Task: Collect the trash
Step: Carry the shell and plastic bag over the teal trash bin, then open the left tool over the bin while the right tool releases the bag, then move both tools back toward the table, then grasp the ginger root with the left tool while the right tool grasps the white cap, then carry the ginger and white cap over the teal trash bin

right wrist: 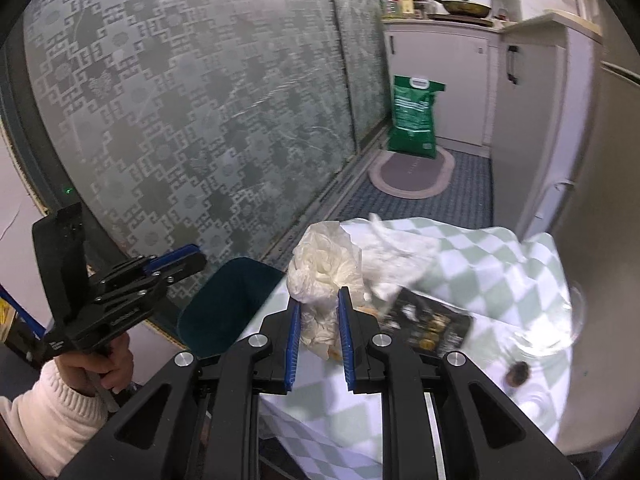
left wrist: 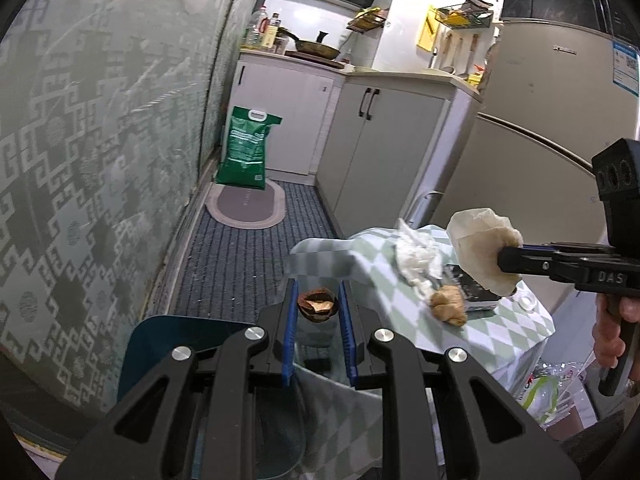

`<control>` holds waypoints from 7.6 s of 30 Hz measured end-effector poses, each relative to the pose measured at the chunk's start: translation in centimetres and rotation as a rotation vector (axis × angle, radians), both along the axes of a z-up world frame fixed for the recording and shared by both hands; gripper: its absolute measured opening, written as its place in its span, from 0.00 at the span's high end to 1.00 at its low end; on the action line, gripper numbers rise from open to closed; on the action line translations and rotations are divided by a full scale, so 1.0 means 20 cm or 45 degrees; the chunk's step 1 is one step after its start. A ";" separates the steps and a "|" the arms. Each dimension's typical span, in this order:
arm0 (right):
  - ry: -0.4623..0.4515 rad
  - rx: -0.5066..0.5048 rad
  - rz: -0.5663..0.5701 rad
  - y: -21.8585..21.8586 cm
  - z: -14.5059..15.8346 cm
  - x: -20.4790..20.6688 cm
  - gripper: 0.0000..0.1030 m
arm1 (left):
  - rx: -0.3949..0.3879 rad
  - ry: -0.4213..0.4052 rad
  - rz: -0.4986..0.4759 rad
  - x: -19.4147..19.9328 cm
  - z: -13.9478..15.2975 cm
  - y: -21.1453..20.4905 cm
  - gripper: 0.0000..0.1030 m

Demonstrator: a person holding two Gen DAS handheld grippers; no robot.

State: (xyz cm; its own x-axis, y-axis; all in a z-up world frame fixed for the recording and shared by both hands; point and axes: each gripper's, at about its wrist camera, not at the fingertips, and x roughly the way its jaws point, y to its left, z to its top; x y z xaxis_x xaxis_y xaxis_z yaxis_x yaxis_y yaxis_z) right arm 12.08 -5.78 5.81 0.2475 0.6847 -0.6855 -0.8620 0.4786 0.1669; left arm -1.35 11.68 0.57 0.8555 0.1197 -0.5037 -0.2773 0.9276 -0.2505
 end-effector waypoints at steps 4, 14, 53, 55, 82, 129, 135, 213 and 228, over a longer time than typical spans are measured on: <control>0.009 0.009 0.047 0.08 0.01 -0.04 0.83 | 0.004 0.021 0.023 -0.03 -0.01 0.05 0.79; 0.051 0.012 0.164 0.30 -0.01 -0.16 0.83 | 0.006 0.144 0.076 -0.07 -0.11 0.16 0.79; 0.200 -0.348 0.286 0.82 -0.45 -0.32 0.83 | -0.084 0.528 0.193 -0.10 -0.44 0.44 0.79; 0.201 -0.358 0.288 0.83 -0.46 -0.32 0.83 | -0.076 0.522 0.194 -0.11 -0.44 0.44 0.79; 0.270 -0.386 0.287 0.86 -0.55 -0.31 0.81 | 0.071 0.113 0.227 -0.24 -0.12 0.37 0.58; 0.005 0.004 -0.209 -0.15 -0.01 0.15 0.66 | 0.089 -0.094 -0.194 0.18 0.02 -0.34 0.45; -0.003 0.023 -0.271 -0.36 0.01 0.21 0.65 | 0.114 -0.019 -0.245 0.30 -0.06 -0.47 0.45; -0.225 -0.305 -0.124 -0.25 -0.19 0.04 0.71 | 0.056 -0.075 -0.111 0.20 0.01 -0.33 0.65; -0.205 -0.250 0.015 0.13 -0.14 -0.11 0.71 | 0.047 -0.046 0.030 0.00 -0.01 -0.03 0.65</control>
